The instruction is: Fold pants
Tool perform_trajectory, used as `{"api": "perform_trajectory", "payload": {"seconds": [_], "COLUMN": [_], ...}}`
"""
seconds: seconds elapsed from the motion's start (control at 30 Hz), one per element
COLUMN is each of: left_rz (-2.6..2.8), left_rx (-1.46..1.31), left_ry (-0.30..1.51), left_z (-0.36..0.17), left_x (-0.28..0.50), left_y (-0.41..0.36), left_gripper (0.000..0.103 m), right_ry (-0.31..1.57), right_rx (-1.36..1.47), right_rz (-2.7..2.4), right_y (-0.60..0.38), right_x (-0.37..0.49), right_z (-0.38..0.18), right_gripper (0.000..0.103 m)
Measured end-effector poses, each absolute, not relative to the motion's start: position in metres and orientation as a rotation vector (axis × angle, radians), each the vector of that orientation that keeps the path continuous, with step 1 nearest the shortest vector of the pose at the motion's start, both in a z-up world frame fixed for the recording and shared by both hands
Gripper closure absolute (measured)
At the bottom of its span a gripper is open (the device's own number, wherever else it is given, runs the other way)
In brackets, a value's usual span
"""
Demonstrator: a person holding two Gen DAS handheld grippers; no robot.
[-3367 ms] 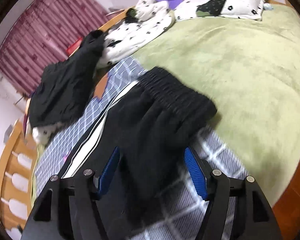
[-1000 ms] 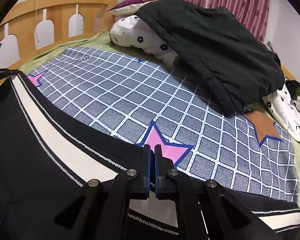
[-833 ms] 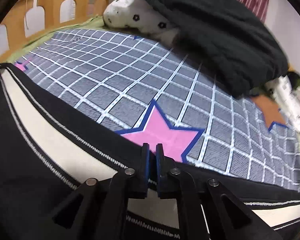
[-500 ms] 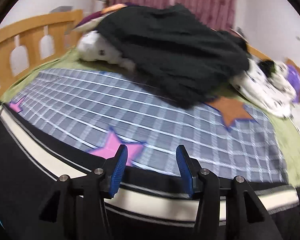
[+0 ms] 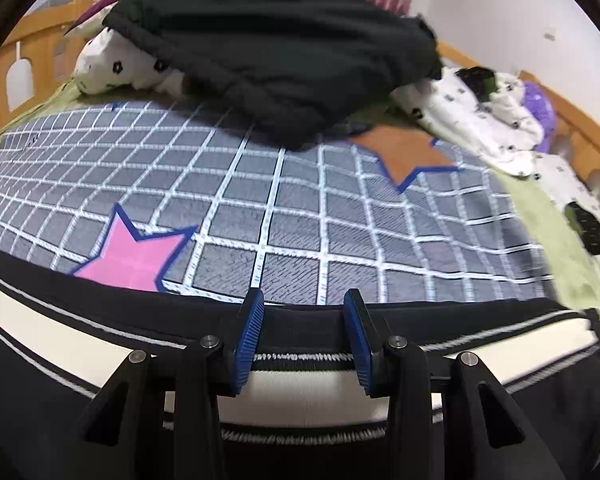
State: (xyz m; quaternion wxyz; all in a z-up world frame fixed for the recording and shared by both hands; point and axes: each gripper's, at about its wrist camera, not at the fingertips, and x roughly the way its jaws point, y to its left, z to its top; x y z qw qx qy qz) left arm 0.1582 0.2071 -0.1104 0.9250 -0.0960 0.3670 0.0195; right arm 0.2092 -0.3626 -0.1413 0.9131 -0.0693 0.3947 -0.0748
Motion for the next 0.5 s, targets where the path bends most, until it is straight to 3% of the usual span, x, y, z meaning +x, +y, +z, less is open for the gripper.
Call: {"api": "perform_trajectory", "payload": {"seconds": [0.13, 0.33, 0.5], "left_rz": [-0.040, -0.092, -0.110], "left_rx": [-0.245, -0.390, -0.596], "left_ry": [0.740, 0.794, 0.837], "left_z": [-0.102, -0.118, -0.149], "left_x": [0.123, 0.066, 0.010], "left_y": [0.190, 0.189, 0.222], "left_gripper": [0.041, 0.043, 0.043], "right_ry": [0.788, 0.684, 0.728], "right_rx": [-0.089, 0.051, 0.099], "right_rz": [-0.133, -0.158, -0.104], "right_y": [-0.347, -0.326, -0.304], "right_x": [0.174, 0.111, 0.070], "right_z": [-0.102, -0.067, -0.068], "right_gripper": [0.054, 0.054, 0.054]}}
